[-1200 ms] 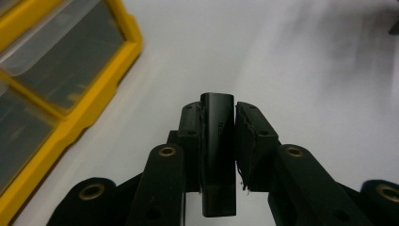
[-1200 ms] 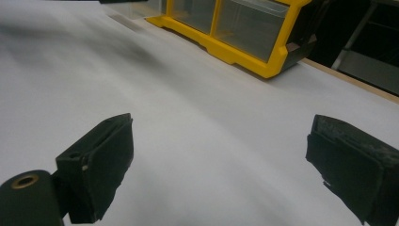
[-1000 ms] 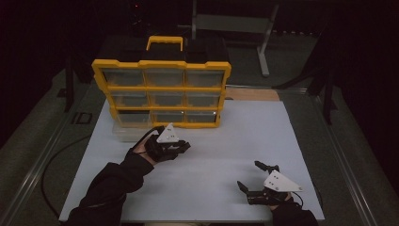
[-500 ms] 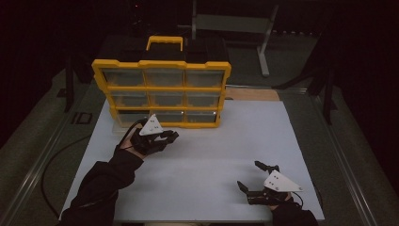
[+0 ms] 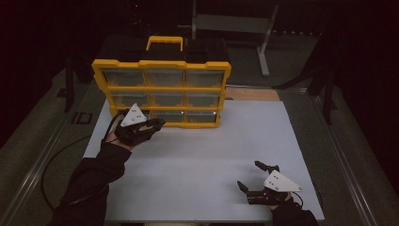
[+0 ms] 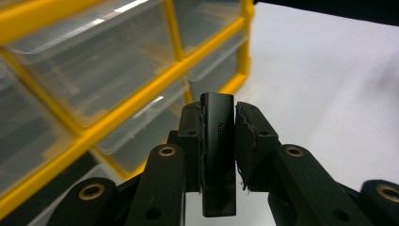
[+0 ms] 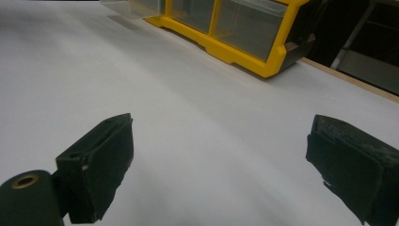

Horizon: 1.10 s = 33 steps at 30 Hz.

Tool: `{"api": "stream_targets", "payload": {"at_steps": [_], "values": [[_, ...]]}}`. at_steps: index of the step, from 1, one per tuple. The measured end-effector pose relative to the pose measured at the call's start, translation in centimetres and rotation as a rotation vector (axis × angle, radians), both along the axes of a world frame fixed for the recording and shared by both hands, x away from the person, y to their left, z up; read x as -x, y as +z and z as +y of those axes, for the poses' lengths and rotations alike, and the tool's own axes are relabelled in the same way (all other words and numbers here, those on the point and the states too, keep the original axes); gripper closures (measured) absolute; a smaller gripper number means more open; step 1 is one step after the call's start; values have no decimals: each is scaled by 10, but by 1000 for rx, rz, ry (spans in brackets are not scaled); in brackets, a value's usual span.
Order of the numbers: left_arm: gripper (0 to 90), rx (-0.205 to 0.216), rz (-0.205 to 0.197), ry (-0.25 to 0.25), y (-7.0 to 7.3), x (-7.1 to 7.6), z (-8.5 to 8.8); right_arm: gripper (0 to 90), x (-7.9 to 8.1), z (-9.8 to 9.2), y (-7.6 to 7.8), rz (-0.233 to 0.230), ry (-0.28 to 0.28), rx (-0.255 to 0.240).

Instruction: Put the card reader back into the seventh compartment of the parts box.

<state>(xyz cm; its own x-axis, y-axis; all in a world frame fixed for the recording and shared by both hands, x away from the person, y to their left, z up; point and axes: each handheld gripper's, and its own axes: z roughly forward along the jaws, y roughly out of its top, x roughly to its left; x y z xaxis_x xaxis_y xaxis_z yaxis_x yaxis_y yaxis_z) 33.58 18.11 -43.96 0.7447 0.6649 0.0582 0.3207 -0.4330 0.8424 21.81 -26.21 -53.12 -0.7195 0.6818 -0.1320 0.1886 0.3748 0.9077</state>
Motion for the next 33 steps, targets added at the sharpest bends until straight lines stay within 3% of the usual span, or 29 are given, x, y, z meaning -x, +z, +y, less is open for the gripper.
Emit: {"api": "stream_targets", "payload": {"at_steps": [8,17,24,33], "values": [[734,59,-14,78,7,-9,26,79,0,0,0,0,-1,0],[734,92,-32,146,5,-18,45,79,0,0,-1,0,2,3],[733,119,-37,184,-5,-25,52,79,0,0,-1,2,1,0],[732,123,11,212,-24,-31,61,79,0,0,-1,6,0,2]]}}
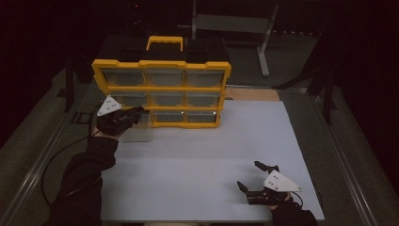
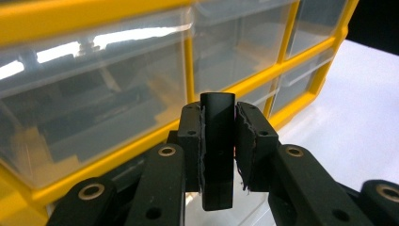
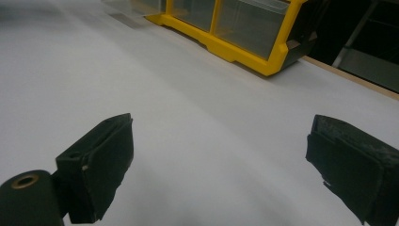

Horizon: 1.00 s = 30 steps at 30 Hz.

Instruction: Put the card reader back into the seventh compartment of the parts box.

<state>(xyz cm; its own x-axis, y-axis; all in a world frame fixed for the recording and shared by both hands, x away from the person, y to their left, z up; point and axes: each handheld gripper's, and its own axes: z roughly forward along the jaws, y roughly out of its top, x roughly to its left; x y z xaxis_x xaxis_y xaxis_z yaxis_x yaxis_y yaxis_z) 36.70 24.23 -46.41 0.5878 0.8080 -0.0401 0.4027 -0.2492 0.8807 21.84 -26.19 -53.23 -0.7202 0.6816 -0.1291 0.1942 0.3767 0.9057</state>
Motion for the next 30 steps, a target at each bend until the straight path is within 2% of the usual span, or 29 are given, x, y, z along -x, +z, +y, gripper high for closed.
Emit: {"api": "stream_targets", "payload": {"at_steps": [2,7,8,9,10,11,12,14,18,21,25,28,29,30], "values": [[731,-15,14,10,-6,-2,0,79,0,0,0,1,0,1],[726,-27,40,12,-10,-3,2,79,0,0,0,1,2,4],[699,-31,40,21,-10,-4,2,79,0,0,0,1,1,5],[589,-31,46,26,-10,-4,3,79,0,0,0,1,0,3],[589,-34,60,26,-9,-4,3,79,0,0,0,1,0,3],[530,-39,72,25,-9,-4,3,79,0,0,0,0,-2,3],[428,-50,84,18,-9,-4,3,79,0,0,0,-1,-1,3],[401,-61,80,29,-8,-2,2,79,0,0,0,-1,-1,3],[214,-75,86,41,-8,1,0,79,0,0,0,-1,-1,2],[145,-79,86,39,-7,3,0,79,0,0,0,-1,-1,2],[125,-79,75,31,-3,8,-1,79,0,0,0,0,-2,3],[70,-77,68,29,1,10,-2,79,0,0,0,-2,-1,1],[0,-73,73,14,2,11,-2,79,0,0,0,0,-2,0],[0,-66,77,-8,4,12,-1,79,0,0,0,-1,-2,0]]}}
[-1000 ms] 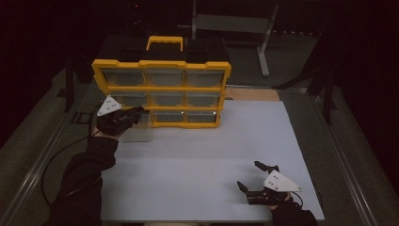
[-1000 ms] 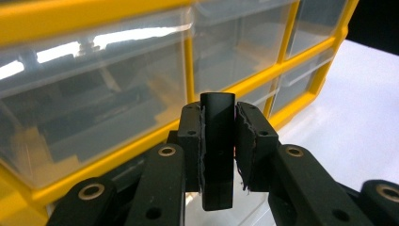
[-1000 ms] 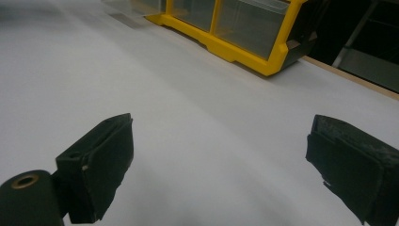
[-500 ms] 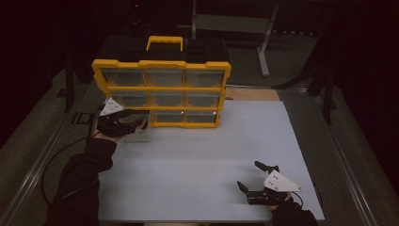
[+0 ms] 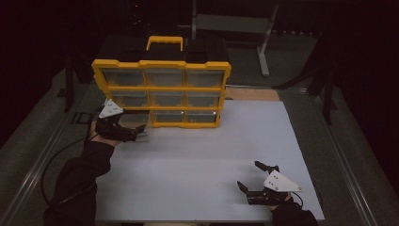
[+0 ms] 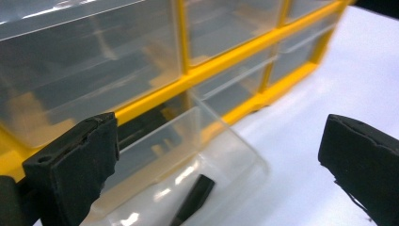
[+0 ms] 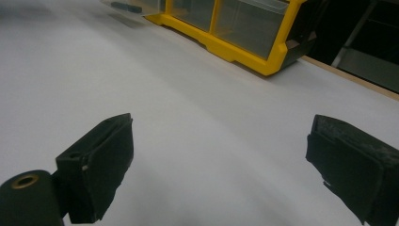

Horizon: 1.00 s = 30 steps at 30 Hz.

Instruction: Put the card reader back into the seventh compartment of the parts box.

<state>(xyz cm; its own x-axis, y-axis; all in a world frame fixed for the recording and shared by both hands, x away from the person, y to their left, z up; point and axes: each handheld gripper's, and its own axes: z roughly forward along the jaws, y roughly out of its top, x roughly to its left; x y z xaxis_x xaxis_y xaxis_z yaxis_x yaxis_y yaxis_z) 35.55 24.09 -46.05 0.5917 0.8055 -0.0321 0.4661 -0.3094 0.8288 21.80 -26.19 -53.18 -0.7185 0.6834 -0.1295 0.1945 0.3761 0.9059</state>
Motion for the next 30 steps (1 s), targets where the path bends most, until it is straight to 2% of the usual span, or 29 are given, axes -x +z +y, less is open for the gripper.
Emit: {"api": "stream_targets", "payload": {"at_steps": [2,3,7,14,21,30], "values": [[0,-17,-6,4,2,2,-1,79,0,0,0,0,0,0],[0,-9,-2,-18,3,4,-2,79,0,0,0,0,1,-1],[0,-35,-15,-34,5,10,-7,79,0,0,0,-1,3,1],[0,-9,-28,-56,8,21,-12,79,0,0,1,-3,1,0],[0,-13,-34,-54,9,32,-15,79,1,0,1,-3,0,-1],[0,-15,-9,-79,1,47,-18,79,1,0,2,-3,2,-3]]}}
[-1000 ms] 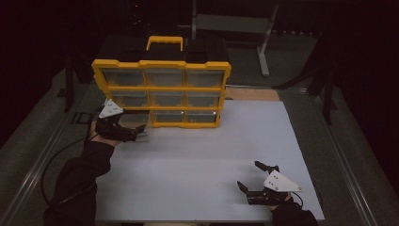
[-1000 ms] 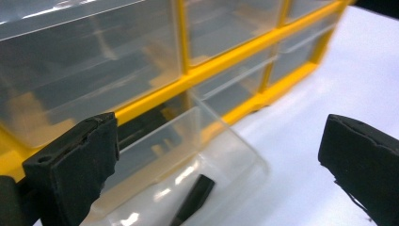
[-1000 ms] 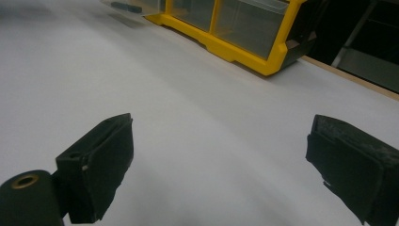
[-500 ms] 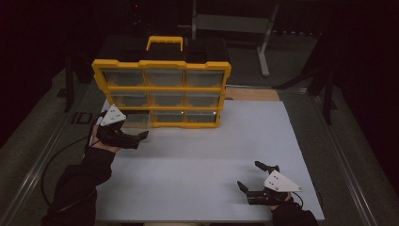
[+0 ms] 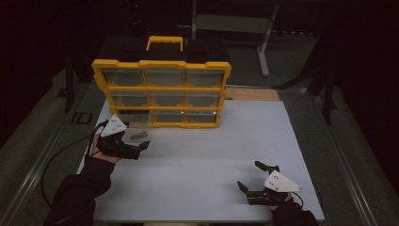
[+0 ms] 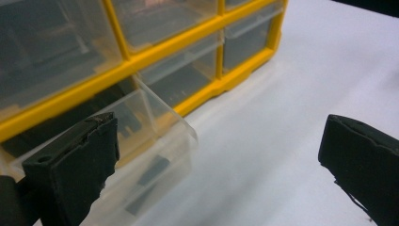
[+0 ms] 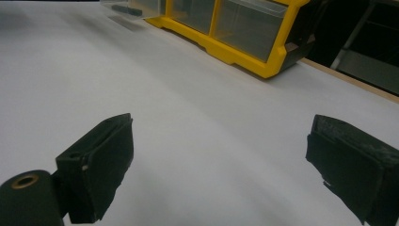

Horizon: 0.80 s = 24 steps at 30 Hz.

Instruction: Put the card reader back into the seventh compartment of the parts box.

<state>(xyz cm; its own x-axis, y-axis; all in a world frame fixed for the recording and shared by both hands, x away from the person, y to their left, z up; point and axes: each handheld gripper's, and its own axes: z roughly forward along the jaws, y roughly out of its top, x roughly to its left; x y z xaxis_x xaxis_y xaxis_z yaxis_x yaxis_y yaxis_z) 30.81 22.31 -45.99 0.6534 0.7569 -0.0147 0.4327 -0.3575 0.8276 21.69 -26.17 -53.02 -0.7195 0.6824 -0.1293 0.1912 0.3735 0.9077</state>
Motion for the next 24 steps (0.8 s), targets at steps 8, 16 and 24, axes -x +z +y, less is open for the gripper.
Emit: {"api": "stream_targets", "payload": {"at_steps": [8,16,24], "values": [[0,-1,2,-27,-10,16,-5,79,0,0,0,-2,1,1],[0,-2,7,-59,-18,30,-9,79,0,0,0,-2,1,1],[0,13,28,-83,-34,46,-17,79,0,1,0,-3,1,4]]}}
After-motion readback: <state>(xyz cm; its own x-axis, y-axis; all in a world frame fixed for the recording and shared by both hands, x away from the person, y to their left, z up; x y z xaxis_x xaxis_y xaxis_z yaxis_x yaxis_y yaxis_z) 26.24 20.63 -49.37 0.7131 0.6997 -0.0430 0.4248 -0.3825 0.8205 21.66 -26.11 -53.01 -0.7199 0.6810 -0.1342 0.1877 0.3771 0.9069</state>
